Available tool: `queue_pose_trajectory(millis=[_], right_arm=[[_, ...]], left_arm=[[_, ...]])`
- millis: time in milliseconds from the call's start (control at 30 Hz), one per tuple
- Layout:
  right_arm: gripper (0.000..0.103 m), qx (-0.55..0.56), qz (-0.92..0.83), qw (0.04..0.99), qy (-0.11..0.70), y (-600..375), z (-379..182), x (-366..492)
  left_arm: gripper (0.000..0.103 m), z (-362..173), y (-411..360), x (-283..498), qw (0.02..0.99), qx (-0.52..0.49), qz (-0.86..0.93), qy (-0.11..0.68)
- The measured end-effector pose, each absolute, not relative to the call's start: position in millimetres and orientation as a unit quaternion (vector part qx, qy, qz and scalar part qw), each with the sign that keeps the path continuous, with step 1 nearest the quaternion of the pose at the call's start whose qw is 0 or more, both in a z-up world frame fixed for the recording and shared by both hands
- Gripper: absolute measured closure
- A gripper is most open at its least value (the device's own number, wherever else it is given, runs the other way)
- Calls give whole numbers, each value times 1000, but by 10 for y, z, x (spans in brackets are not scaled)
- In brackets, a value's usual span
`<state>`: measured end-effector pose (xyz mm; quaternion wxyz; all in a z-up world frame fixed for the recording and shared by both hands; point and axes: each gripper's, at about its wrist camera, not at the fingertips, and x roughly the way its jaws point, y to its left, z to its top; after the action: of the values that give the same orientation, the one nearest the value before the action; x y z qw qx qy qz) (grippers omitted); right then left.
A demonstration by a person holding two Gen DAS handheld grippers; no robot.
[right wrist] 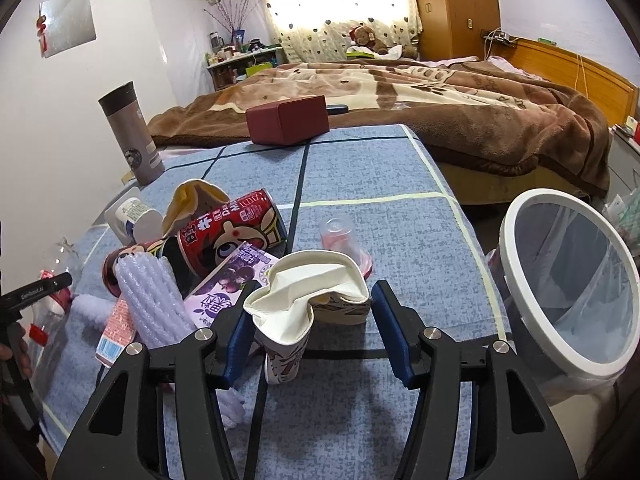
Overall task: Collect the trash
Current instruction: 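Grasp the clear plastic bottle with the left tool while the right tool grasps a crumpled paper cup, then carry the bottle and paper cup to the white bin and release both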
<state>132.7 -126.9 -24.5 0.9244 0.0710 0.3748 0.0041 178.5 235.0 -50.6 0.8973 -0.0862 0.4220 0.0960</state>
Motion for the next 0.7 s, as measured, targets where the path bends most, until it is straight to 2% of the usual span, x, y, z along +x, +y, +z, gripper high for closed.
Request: queue_pose_trajectory(millis=[700], right_arm=[[47,85,21,942,323,-1440,-9,1130]], left_arm=[[38,-114,1858,1504,920,-68,51,383]])
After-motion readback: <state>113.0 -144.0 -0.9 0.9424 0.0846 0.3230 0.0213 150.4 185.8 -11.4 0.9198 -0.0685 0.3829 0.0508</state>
